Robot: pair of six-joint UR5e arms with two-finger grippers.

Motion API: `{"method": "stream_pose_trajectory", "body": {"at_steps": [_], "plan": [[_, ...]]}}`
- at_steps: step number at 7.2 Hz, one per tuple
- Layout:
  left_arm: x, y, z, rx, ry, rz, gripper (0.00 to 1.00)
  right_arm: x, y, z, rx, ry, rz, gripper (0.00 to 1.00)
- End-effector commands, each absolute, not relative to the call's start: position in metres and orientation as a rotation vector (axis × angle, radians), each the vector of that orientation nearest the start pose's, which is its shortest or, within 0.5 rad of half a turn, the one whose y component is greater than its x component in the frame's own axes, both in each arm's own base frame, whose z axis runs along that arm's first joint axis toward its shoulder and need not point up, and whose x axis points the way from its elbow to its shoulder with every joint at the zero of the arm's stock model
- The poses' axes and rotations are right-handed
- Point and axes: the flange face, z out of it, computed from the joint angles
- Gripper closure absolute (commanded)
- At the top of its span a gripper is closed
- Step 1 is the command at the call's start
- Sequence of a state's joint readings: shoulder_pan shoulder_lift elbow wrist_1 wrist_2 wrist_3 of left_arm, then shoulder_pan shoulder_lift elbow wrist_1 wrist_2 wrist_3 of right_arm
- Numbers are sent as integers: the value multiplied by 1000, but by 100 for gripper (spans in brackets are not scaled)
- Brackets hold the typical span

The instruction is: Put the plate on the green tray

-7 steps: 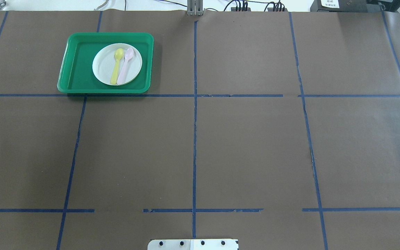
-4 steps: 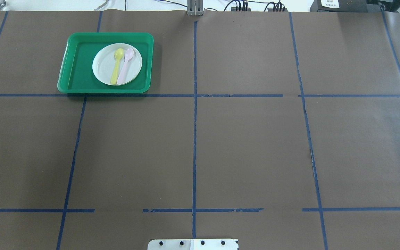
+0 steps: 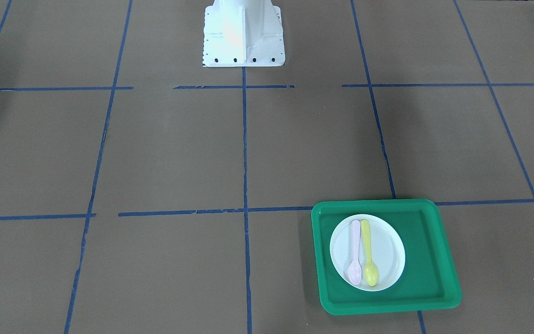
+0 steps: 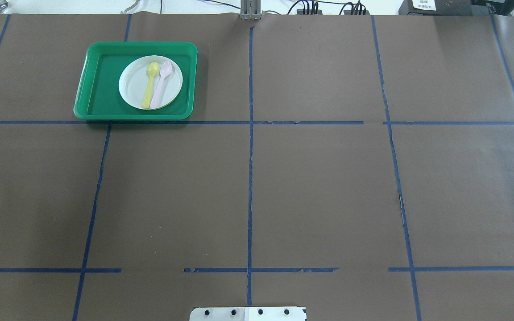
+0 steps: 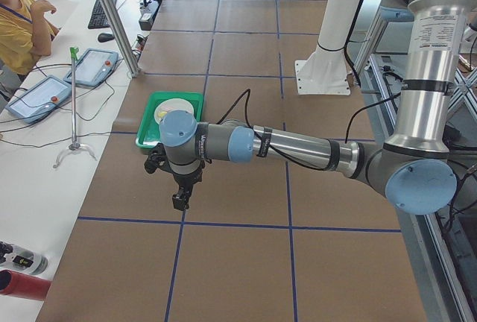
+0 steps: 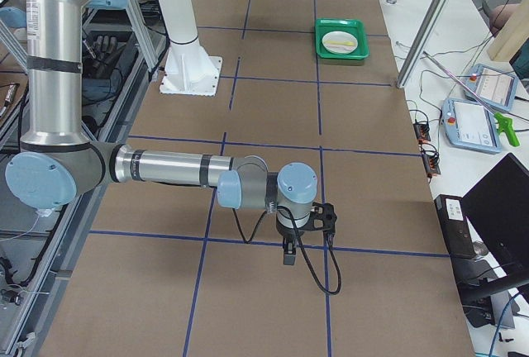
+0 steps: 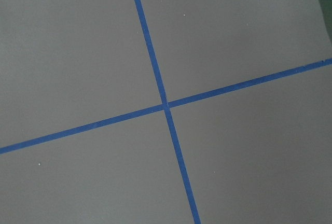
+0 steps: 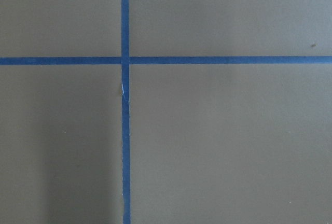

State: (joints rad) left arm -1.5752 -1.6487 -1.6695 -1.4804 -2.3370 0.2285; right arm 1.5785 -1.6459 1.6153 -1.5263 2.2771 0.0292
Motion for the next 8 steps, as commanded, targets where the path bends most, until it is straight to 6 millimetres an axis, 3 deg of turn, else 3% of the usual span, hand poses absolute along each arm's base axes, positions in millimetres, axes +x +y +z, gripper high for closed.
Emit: {"method": "stream_pose_trajectory", "body": {"at_steps": [1,4,7,8], "plan": [[-67,-519,587,158,752,244,0,72,-460,673,6,-706,30,0],[-67,-520,579,163,750,246,0,72,-460,673,6,-706,30,0],[-64,-519,550,156,753,249,0,72,-460,673,6,-707,30,0],[-64,-520,559,141,751,244,0,72,-460,673,6,-707,30,0]]}}
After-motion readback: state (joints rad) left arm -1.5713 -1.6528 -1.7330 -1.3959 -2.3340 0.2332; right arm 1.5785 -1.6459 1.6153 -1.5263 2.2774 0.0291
